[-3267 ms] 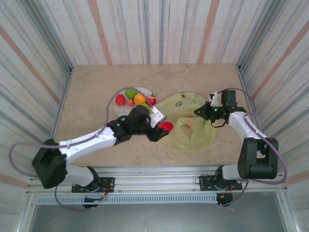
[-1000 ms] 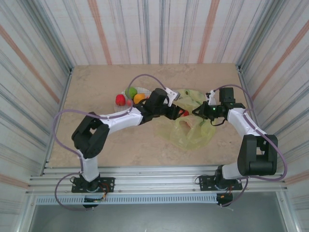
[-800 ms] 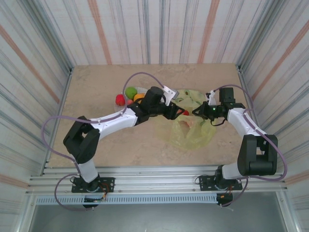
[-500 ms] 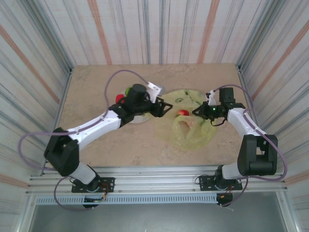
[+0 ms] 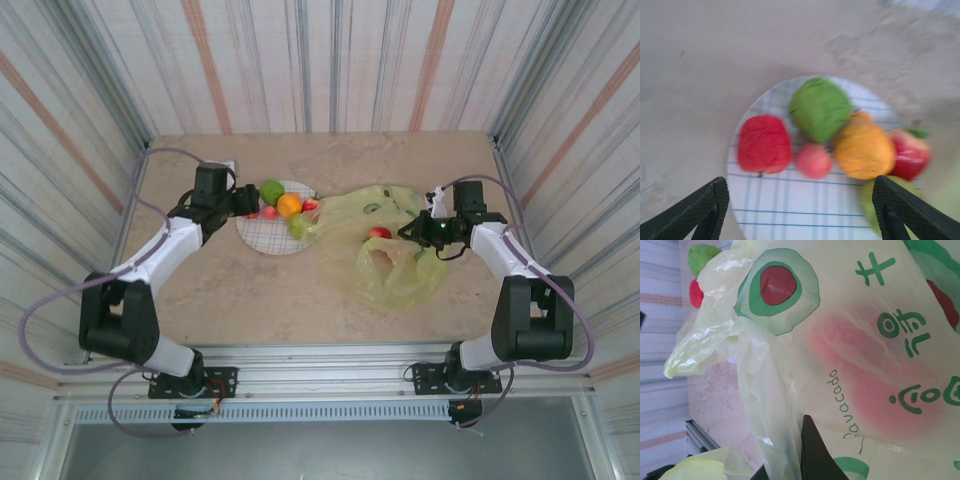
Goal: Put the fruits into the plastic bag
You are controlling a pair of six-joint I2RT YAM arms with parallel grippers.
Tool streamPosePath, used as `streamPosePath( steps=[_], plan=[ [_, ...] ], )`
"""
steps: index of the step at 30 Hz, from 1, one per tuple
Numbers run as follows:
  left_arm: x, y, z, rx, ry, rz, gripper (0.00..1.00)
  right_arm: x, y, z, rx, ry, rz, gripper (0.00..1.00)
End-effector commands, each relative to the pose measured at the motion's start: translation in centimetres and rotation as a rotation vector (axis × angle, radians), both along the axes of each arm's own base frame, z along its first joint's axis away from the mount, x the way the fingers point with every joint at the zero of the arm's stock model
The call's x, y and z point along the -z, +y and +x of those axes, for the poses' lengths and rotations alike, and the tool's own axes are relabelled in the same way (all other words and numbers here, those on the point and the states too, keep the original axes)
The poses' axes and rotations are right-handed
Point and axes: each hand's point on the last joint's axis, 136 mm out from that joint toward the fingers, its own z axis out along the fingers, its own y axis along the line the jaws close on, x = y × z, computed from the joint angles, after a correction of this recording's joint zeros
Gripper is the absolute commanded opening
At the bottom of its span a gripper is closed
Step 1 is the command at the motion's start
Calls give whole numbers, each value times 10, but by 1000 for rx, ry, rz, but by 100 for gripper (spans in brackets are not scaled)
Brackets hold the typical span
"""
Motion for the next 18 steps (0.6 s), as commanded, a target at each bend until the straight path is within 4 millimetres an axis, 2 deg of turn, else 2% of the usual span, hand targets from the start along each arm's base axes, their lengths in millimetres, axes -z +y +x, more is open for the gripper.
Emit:
streamPosePath(
  steps=[1,8,18],
  plan=[
    [28,17,10,-54,111,70,80,-5,2,4,-19,-22,-13,0],
    [69,16,36,-29,230,124,81,-3,1,4,-19,-21,-19,0],
    [95,13,51,-8,287,150,77,-4,0,4,-18,-21,-22,0]
  ],
)
